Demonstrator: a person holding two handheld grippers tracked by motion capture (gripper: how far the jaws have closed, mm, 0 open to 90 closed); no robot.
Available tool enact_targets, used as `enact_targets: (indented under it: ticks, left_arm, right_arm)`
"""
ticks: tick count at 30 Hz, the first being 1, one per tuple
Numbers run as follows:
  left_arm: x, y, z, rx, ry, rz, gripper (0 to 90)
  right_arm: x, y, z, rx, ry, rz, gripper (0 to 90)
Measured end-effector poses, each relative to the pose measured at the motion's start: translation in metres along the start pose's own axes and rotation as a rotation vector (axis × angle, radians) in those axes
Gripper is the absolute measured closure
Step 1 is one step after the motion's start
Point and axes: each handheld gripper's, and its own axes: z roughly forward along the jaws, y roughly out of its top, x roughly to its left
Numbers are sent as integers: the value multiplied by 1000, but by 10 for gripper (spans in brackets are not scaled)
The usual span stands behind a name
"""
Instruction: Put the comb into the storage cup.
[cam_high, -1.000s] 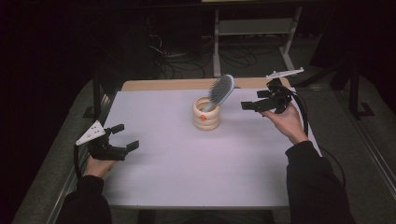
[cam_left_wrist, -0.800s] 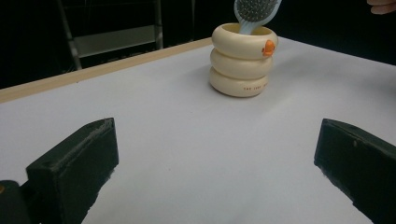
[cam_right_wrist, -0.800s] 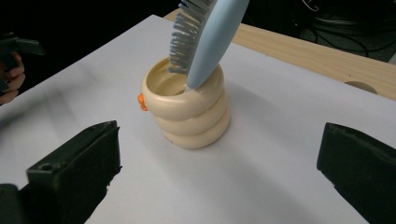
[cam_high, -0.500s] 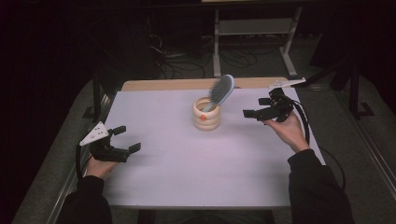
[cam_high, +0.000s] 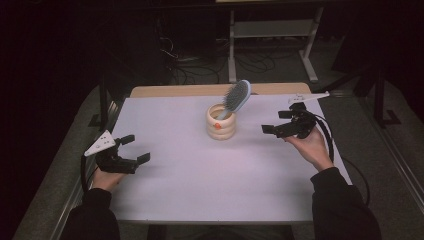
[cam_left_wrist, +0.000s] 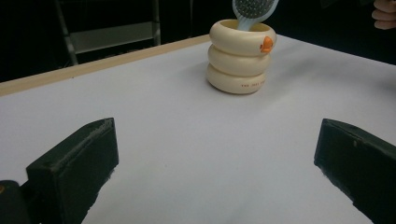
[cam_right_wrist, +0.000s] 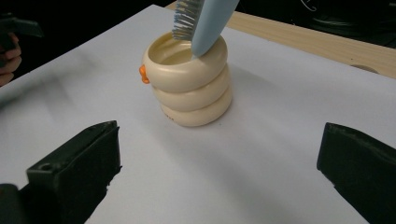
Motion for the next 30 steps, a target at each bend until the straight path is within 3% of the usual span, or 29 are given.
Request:
enact_targets:
  ticks: [16, 30]
  left_arm:
    - [-1, 0, -1, -4, 2, -4, 0]
    - [-1, 0, -1, -7, -3, -4, 0]
  right_arm:
    - [-2, -22, -16, -10, -40, 12, 0]
    - [0, -55, -29, -29, -97, 15, 0]
